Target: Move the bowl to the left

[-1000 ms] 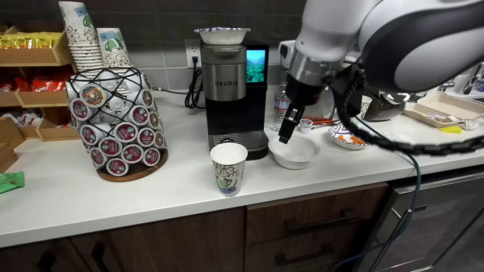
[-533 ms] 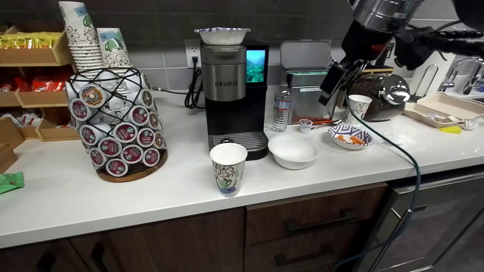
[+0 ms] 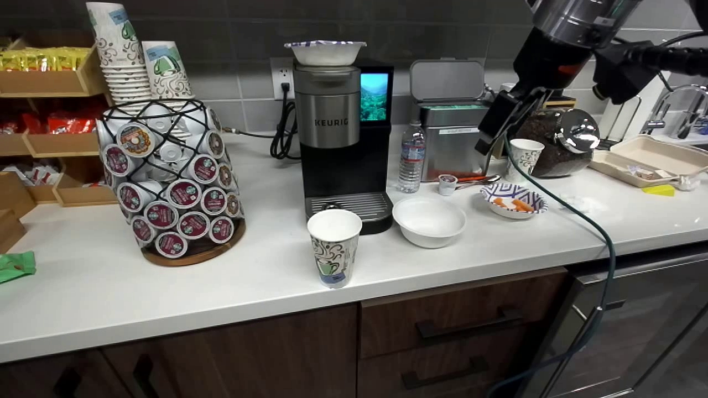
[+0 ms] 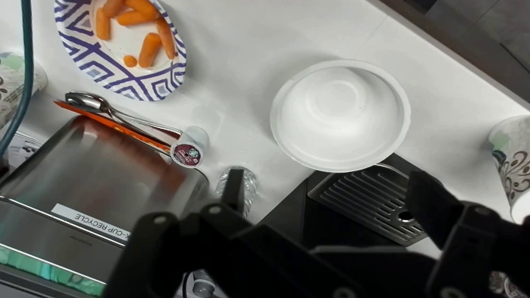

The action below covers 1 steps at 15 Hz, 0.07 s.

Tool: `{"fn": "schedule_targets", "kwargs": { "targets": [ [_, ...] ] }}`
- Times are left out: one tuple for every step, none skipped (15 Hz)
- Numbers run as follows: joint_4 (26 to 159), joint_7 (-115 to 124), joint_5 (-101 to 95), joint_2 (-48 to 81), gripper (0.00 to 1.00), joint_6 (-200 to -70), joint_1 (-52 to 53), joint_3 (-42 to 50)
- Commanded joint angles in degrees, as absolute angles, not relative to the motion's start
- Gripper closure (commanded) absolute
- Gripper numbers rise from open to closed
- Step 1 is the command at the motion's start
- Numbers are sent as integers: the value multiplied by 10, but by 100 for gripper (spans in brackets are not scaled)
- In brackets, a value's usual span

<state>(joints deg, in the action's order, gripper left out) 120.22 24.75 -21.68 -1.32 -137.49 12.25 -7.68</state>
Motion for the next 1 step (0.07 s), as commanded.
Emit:
{"fn": "schedule_targets", "kwargs": {
  "targets": [
    [1201, 246, -215, -13, 0, -1374, 112, -87]
  ]
}}
